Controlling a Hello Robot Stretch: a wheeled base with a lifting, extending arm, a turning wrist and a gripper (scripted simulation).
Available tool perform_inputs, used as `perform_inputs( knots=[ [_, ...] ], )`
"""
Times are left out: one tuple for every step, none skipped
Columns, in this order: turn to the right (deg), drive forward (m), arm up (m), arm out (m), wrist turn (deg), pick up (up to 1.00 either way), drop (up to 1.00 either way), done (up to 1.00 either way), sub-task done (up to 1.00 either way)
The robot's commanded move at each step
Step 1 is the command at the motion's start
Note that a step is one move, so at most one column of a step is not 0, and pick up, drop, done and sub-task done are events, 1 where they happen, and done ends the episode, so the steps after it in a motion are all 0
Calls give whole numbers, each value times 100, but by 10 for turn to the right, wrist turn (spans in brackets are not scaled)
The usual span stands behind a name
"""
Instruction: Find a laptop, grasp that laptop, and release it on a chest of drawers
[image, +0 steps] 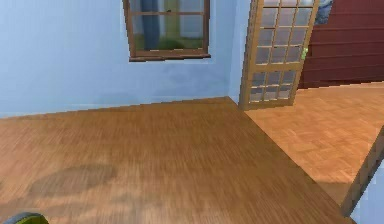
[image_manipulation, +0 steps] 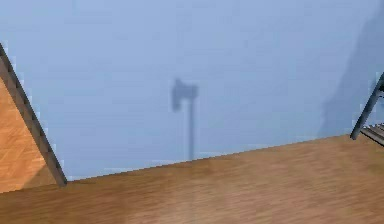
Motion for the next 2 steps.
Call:
perform_inputs(
  knots=[
    [0,5,0,0,0,0,0,0,0],
    [300,0,0,0,0,0,0,0,0]
  ],
)
